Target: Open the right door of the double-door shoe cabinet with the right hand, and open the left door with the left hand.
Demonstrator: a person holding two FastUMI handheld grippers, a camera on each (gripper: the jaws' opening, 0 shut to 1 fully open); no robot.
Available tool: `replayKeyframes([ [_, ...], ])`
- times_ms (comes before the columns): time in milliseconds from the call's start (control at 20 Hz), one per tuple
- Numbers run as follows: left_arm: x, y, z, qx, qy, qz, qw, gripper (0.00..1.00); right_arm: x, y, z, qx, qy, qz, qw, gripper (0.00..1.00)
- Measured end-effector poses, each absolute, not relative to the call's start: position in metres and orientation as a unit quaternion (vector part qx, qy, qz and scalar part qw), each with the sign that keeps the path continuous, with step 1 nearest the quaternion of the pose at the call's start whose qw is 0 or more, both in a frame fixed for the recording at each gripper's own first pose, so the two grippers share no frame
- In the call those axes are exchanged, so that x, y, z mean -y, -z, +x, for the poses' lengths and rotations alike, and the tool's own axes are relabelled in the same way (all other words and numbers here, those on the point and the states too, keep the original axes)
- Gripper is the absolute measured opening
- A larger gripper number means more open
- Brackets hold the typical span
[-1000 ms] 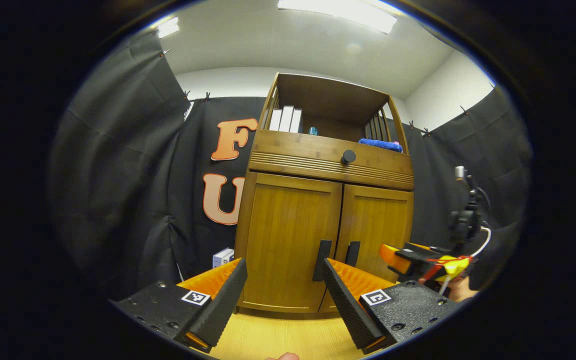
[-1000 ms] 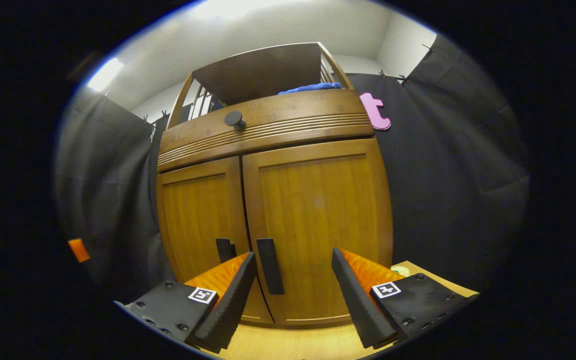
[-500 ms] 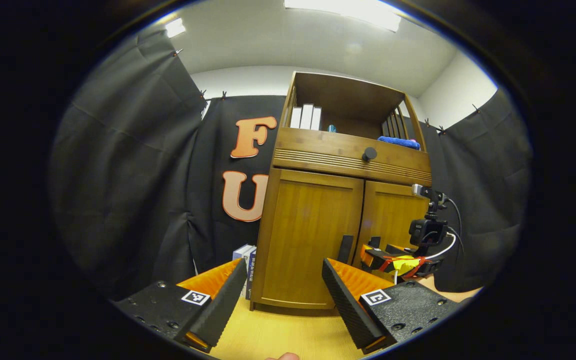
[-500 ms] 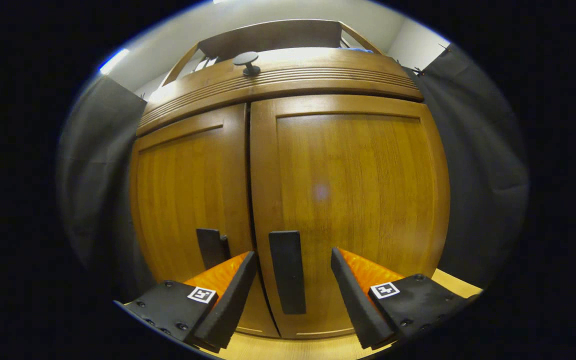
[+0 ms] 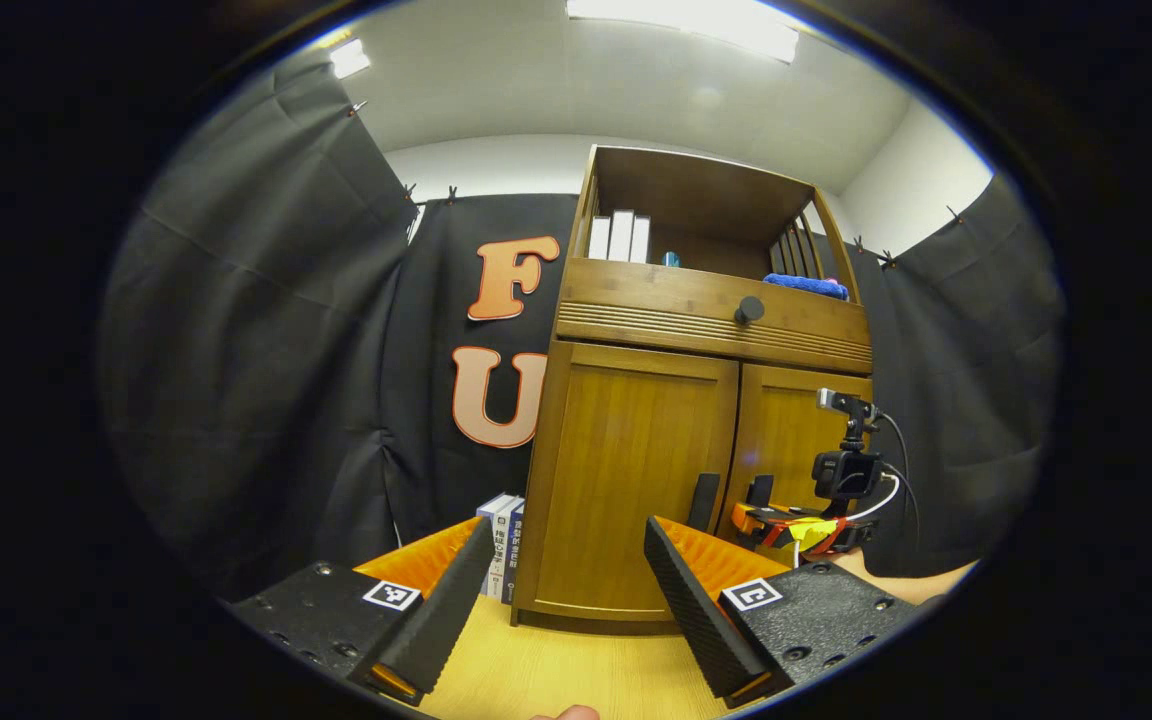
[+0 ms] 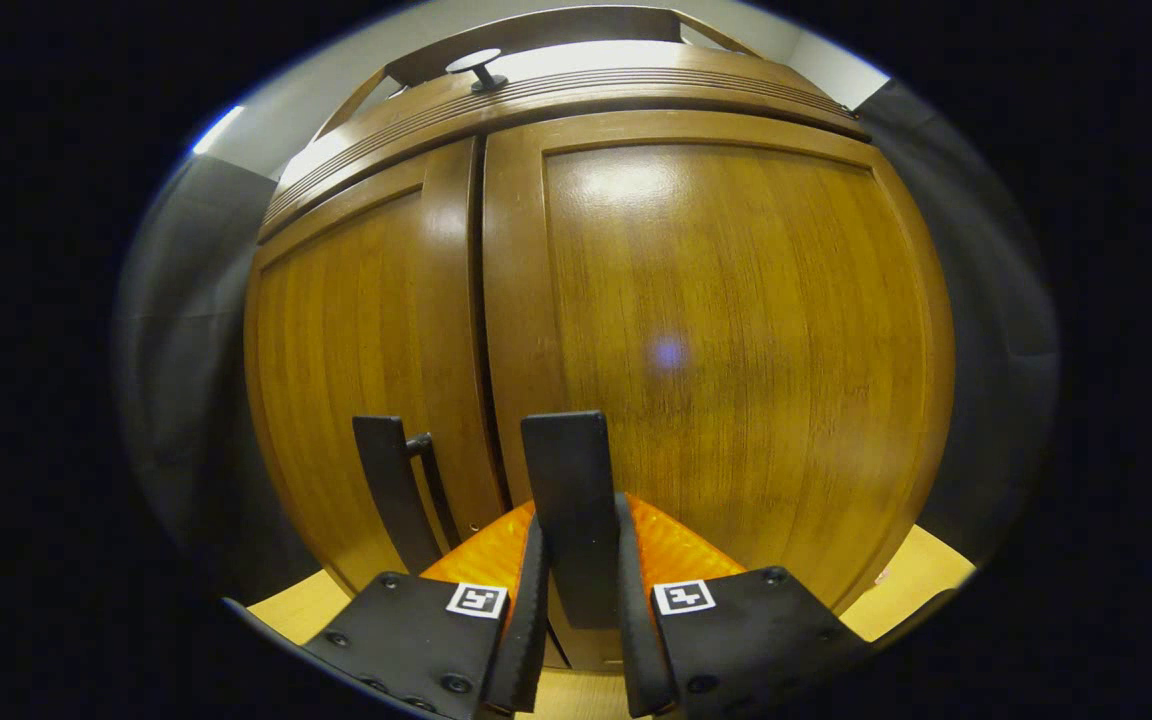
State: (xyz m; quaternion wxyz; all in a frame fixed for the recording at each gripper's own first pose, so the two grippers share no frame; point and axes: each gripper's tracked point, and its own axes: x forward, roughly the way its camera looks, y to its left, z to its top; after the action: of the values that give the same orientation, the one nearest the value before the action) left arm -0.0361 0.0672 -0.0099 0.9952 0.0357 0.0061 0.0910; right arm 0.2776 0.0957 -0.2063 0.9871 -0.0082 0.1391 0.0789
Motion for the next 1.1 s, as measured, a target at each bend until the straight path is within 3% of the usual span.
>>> replayKeyframes([
  [50, -0.066, 0.011, -0.035, -0.006, -0.088, 0.037, 0.995, 0.92, -0.095, 0.201, 0.276, -0.137, -0.078, -0.012, 0.987, 0.39],
  [150, -0.061, 0.014, -0.033, -0.010, -0.081, 0.038, 0.996, 0.95, -0.094, 0.196, 0.271, -0.137, -0.078, -0.012, 0.987, 0.31],
  [350, -0.054, 0.023, -0.031, -0.019, -0.070, 0.037, 0.997, 0.95, -0.081, 0.183, 0.241, -0.126, -0.096, -0.015, 0.987, 0.39],
  [400, -0.052, 0.025, -0.029, -0.021, -0.067, 0.037, 0.997, 0.92, -0.077, 0.180, 0.232, -0.125, -0.102, -0.014, 0.987, 0.35],
  [450, -0.049, 0.028, -0.028, -0.023, -0.064, 0.038, 0.997, 0.95, -0.072, 0.177, 0.222, -0.127, -0.107, -0.011, 0.986, 0.38],
  [500, -0.046, 0.029, -0.025, -0.024, -0.060, 0.039, 0.997, 0.95, -0.066, 0.175, 0.212, -0.129, -0.111, -0.010, 0.985, 0.34],
  [600, -0.041, 0.031, -0.021, -0.025, -0.054, 0.042, 0.997, 0.95, -0.053, 0.167, 0.192, -0.128, -0.118, -0.013, 0.985, 0.39],
  [650, -0.039, 0.033, -0.019, -0.025, -0.052, 0.041, 0.998, 0.95, -0.048, 0.161, 0.182, -0.128, -0.118, -0.015, 0.985, 0.30],
  [850, -0.022, 0.046, -0.011, -0.033, -0.035, 0.030, 0.998, 0.92, -0.010, 0.148, 0.146, -0.121, -0.091, -0.017, 0.988, 0.39],
  [1100, -0.002, 0.049, 0.003, -0.034, -0.005, 0.039, 0.999, 0.95, 0.031, 0.137, 0.120, -0.117, -0.054, -0.028, 0.991, 0.34],
])
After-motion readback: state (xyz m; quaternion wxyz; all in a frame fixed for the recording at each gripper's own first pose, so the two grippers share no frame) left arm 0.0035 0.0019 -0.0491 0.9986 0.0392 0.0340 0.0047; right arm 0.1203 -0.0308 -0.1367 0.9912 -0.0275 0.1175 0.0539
